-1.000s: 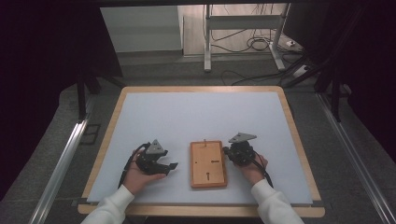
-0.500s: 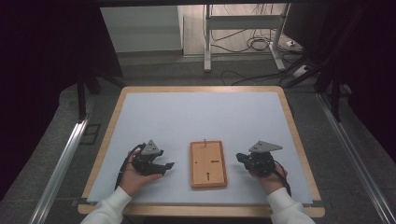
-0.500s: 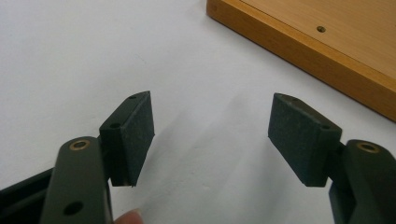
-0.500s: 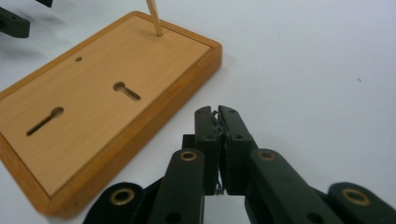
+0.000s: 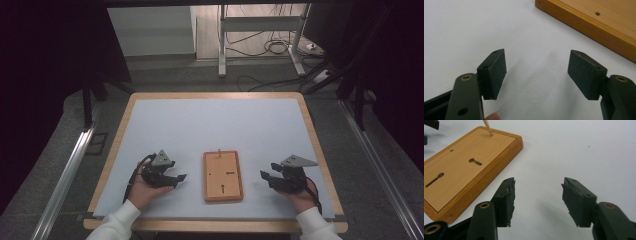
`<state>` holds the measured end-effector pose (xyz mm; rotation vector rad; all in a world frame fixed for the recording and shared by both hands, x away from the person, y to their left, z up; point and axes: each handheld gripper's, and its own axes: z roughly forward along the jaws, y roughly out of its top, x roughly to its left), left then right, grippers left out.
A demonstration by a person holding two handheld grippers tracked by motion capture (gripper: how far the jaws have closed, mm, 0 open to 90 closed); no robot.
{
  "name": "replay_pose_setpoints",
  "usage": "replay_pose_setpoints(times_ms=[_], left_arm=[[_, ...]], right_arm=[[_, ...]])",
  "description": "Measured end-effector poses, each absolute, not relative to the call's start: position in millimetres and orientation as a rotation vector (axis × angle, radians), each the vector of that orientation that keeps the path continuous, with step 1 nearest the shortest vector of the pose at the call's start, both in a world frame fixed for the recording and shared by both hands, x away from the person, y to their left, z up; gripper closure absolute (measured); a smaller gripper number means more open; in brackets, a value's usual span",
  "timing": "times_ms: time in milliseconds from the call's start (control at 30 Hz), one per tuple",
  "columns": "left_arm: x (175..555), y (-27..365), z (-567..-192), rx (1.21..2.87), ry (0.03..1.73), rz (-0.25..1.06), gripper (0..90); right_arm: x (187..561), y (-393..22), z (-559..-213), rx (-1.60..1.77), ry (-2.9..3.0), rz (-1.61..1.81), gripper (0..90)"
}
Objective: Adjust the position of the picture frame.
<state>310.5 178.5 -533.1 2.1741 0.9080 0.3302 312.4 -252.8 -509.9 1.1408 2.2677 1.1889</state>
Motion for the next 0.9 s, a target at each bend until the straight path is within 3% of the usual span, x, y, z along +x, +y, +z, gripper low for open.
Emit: replay_pose_setpoints(times_ms=[900], left_arm=[[322.3,160.9,-521.3,2.132,0.814,0.301,29.8]], right_arm=[[305.1,-283.2,-510.6,1.197,2.205,1.145,39.0]])
